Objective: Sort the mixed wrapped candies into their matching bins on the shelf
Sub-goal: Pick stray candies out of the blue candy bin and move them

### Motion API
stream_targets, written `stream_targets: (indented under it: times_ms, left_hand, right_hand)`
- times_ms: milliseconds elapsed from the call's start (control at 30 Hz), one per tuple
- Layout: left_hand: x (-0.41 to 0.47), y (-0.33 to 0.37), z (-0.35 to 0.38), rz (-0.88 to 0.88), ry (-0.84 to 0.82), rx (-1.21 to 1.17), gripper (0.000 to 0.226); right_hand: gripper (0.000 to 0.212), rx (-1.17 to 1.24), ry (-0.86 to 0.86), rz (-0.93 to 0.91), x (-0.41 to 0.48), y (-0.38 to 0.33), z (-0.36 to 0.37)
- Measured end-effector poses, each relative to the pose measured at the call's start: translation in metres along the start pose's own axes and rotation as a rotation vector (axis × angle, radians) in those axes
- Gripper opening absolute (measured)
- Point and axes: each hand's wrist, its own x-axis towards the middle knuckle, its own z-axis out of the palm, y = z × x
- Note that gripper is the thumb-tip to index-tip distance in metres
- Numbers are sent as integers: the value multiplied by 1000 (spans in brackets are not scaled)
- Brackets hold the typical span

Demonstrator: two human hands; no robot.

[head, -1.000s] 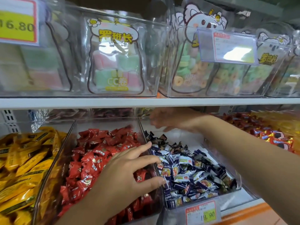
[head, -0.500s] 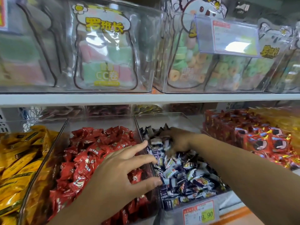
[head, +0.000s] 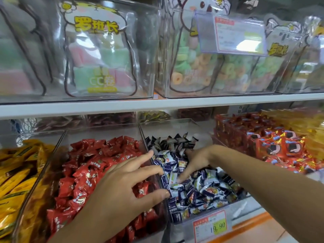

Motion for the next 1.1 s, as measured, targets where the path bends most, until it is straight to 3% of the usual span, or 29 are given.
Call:
stream_targets:
  times_ms: [100,333,467,533,700,833,933,1000,1100]
  left_hand:
    - [1,0,0,1,-1,-24,58]
    - [0,0,-1,-3,4,-41,60]
    - [0,-2,0,-1,8,-51,58]
    - [1,-2,1,-1,10,-42,60]
    - [1,-3,1,0,14,-47,60]
    - [0,-3,0,-1,14,-43,60]
    - [0,-2,0,-2,15,-33,59]
    - [0,-2,0,-3,18,-28,59]
    - [1,-1,0,0,20,-29,60]
  right_hand:
    - [132,165,45,-47,7,2,11]
    - [104,449,133,-159,2,10,8]
    - [51,578,262,-334,-7,4,-14]
    - [38,600,293,-430,-24,-6,-33]
    - [45,827,38,-534,-50,-22,-55]
    - [59,418,10,-326,-53,-7,-49]
    - [93,81,-124,-176,-42,0,-28]
    - [111,-76,-63,-161,-29,-4,-5]
    - [115,-228,96,-137,-2,-8,20]
